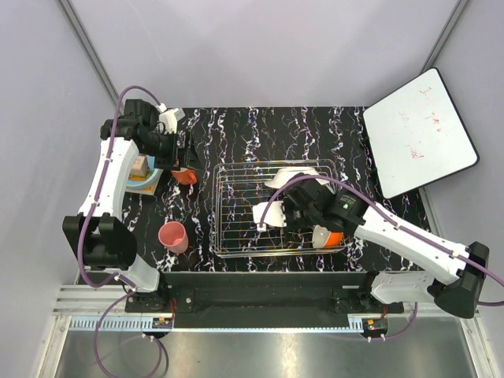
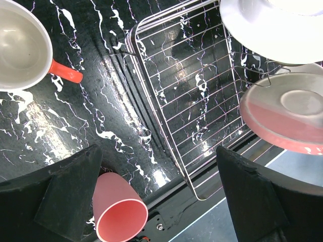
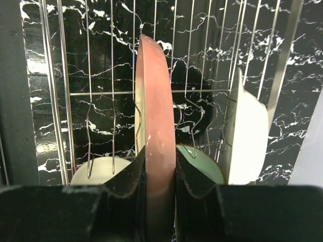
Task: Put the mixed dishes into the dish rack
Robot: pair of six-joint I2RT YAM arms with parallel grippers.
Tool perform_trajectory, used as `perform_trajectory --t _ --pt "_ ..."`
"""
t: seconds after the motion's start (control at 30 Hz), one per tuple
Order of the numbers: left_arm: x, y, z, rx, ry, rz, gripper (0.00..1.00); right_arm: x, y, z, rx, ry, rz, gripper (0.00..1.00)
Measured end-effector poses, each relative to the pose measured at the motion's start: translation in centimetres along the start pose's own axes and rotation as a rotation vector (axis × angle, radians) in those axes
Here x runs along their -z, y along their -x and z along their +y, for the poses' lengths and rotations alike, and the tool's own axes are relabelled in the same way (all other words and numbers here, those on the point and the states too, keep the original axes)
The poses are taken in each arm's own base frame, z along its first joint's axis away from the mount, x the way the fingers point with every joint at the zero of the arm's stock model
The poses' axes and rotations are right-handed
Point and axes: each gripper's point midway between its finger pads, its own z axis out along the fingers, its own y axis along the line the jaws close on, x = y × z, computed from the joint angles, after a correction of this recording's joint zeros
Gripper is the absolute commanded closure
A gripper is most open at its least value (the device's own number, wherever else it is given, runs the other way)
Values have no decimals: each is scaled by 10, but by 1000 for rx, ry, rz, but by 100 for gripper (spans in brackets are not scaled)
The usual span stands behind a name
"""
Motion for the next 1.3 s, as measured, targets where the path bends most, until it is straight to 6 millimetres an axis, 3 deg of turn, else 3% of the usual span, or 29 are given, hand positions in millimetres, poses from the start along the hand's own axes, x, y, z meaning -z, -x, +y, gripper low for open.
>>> perform_trajectory --t 0.2,0.33,0.4,0.57,0.63,0.67,1.03,1.3 --pt "0 0 0 -7 0 1 1 -13 -7 4 2 6 22 100" --pt "-1 -1 1 -7 0 3 1 -17 -9 5 2 -4 20 89" --pt "-1 -1 1 -9 0 2 1 -17 -9 6 -1 -8 16 74" --pt "-1 0 1 -10 1 1 1 -16 -14 14 -40 -6 16 62" --pt "-1 0 2 -10 5 2 1 -16 -19 20 -59 4 26 40" --pt "-1 0 3 -10 12 2 1 -16 -21 23 -69 8 31 2" --pt "-6 -2 21 -14 86 25 1 -2 -22 21 -131 -26 29 0" --pt "-1 7 36 -32 182 0 1 41 6 -4 -199 -91 -39 1"
